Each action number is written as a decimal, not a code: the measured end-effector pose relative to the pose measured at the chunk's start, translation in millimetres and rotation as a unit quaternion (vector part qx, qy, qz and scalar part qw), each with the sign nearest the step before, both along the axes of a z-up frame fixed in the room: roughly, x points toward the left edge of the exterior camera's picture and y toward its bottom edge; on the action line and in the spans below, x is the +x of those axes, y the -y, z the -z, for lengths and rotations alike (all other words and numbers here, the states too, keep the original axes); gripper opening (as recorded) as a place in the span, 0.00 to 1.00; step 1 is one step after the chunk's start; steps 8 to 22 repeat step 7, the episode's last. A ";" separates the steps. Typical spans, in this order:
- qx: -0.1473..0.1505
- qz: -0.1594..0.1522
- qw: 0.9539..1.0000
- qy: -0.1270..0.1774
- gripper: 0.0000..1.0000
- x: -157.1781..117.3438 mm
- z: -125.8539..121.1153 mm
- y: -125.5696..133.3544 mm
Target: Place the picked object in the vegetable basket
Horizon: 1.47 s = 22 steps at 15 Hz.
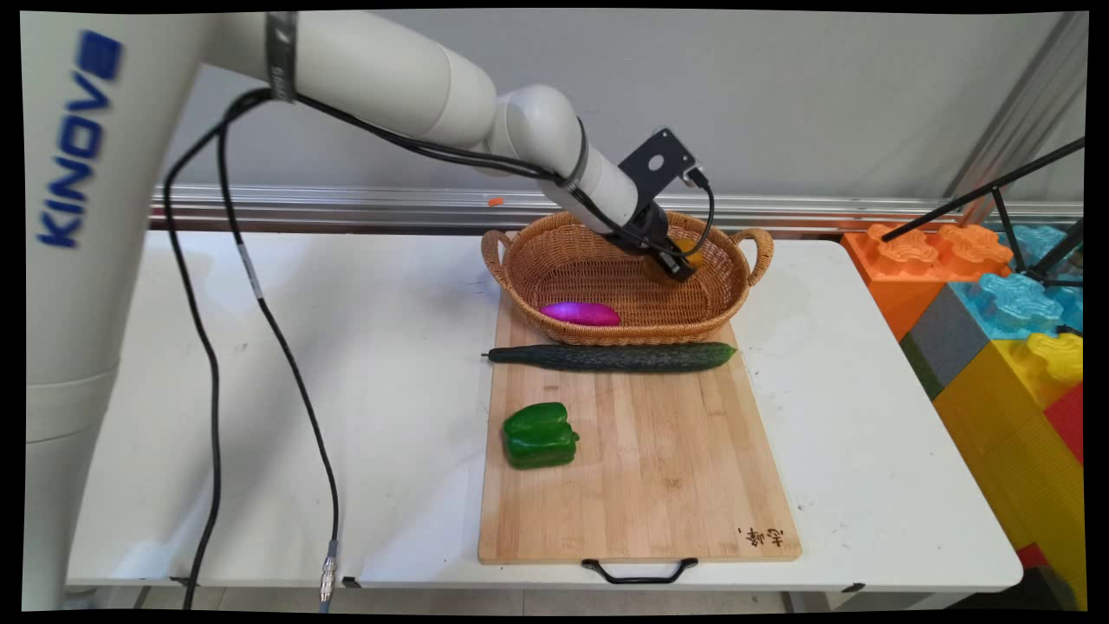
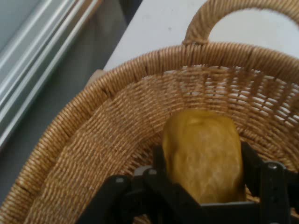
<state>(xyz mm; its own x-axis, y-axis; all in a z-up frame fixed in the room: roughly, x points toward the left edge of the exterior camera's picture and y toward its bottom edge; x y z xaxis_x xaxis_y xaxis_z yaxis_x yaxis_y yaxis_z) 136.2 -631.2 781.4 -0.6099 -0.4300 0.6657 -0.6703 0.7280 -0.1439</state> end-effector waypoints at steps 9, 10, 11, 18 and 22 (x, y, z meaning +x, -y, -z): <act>0.003 -0.007 1.000 -0.008 1.00 -3.8 2.6 7.0; 0.003 -0.007 1.000 -0.008 1.00 -3.8 2.6 7.0; 0.003 -0.007 1.000 -0.008 1.00 -3.8 2.6 7.0; 0.003 -0.007 1.000 -0.008 1.00 -3.8 2.6 7.0; 0.003 -0.007 1.000 -0.008 1.00 -3.8 2.6 7.0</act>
